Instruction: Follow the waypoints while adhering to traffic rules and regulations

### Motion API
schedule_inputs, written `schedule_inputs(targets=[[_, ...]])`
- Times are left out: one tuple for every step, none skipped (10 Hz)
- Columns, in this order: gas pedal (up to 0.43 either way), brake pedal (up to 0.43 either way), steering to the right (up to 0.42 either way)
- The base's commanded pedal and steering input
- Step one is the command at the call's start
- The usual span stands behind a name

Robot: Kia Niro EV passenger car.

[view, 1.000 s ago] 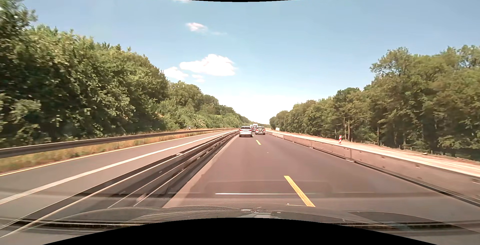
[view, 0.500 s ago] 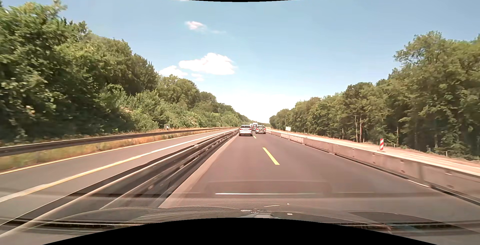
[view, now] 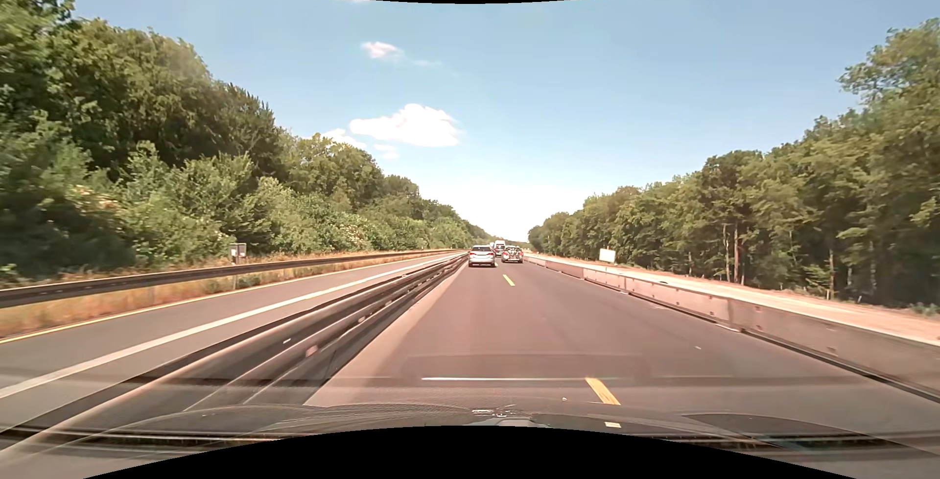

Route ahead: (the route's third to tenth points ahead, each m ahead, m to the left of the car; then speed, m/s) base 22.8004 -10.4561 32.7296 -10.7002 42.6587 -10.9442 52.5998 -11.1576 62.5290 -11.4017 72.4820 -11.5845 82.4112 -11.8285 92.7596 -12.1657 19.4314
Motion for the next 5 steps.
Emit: schedule_inputs(targets=[[0.079, 0.000, 0.001], [0.130, 0.000, 0.001], [0.130, 0.000, 0.003], [0.130, 0.000, 0.003], [0.130, 0.000, 0.003]])
